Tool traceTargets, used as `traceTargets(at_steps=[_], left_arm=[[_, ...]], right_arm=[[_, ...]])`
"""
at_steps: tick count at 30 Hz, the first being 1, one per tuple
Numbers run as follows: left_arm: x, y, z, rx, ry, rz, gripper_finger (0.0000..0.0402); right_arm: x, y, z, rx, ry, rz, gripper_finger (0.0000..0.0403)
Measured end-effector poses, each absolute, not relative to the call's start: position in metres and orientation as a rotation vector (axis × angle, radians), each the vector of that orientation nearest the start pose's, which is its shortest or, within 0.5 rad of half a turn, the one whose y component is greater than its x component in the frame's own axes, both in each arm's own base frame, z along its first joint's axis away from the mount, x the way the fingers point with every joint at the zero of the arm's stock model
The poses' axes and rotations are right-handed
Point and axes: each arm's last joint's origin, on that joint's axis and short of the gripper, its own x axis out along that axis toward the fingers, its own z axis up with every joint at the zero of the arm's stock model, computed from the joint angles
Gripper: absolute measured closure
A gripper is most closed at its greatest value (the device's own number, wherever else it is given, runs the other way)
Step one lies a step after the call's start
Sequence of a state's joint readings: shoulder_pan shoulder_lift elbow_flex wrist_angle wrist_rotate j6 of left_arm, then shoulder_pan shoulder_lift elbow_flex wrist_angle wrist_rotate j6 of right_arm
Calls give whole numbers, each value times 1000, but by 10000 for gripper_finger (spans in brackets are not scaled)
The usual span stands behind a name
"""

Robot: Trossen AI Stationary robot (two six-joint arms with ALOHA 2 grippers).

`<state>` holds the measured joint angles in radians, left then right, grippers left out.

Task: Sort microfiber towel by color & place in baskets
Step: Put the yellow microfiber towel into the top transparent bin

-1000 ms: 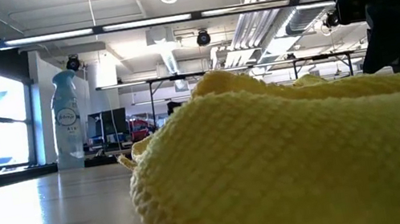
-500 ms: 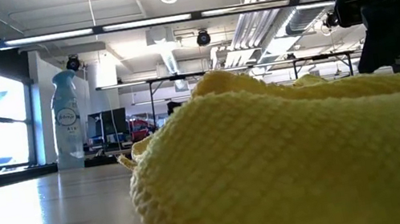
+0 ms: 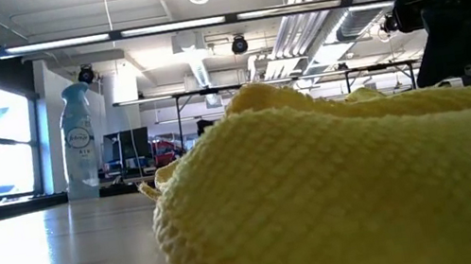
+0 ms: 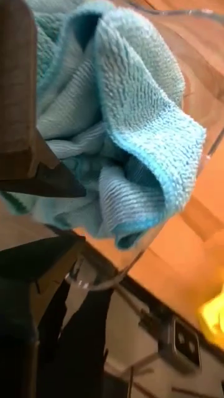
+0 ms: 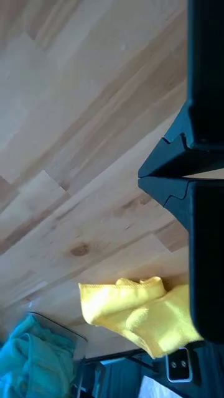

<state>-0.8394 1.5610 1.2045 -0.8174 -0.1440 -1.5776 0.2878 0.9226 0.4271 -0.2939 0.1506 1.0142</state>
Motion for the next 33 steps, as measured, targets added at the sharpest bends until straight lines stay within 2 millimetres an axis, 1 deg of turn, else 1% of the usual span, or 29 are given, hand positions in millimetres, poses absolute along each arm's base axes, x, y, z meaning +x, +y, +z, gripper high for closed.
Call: traceTargets(at_steps=[4,7,11,15,19,22,25,30,33], left_arm=[[201,-218,263,-838,1183,296,303],[196,-212,268,-815,1191,298,303],[188,-208,269,-761,1209,334,303],[181,-209,267,-705,1233,334,303],[175,-209,266,-656,1258,355,303],[174,-208,266,-627,1260,338,303],[174,-207,266,-570,1261,309,303],[181,-198,268,-468,1253,258,303],[184,-186,275,-408,1247,219,303]], right_arm=[[168,44,183,783,724,-289,403],[169,44,184,782,695,-297,403],[171,44,186,798,676,-286,403],[173,47,190,817,639,-248,403],[180,55,205,791,600,-239,403],[190,63,222,730,603,-247,403],[205,73,239,668,648,-271,403],[236,95,262,562,800,-272,403],[254,111,267,505,926,-268,403]])
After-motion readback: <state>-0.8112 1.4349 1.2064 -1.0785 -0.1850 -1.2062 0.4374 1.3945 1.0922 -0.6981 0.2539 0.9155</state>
